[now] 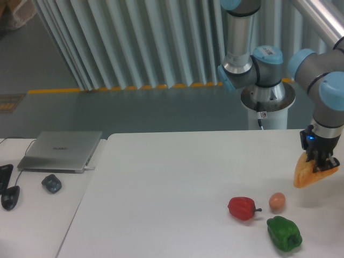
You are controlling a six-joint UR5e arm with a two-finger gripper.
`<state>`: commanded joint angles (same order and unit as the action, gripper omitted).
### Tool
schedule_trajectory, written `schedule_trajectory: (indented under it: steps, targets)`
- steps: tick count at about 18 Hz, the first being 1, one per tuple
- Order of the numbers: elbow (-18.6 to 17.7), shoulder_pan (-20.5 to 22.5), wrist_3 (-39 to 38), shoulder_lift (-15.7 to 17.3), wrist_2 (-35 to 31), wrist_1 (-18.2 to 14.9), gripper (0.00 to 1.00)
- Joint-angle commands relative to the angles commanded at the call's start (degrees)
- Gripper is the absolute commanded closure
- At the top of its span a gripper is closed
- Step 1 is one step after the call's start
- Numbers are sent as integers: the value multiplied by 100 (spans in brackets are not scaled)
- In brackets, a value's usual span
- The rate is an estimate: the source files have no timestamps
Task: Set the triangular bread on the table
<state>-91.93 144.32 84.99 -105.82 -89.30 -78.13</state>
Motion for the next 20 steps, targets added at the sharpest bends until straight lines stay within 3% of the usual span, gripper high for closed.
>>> schedule_trajectory:
  steps: [7, 9, 10, 11, 12, 16, 20]
  targets:
    - [-378, -44, 9, -79, -227, -18, 61]
    - [-361, -53, 44, -105, -386, -9, 35]
    - [-352, -53, 9, -123, -387, 0, 34]
    - [-308, -53, 0, -132, -387, 0, 23]
    - [-273, -53, 0, -158, -378, 0, 0]
    - [52, -62, -9, -132, -334, -9, 0]
    - [385, -132, 0, -141, -36, 588, 0]
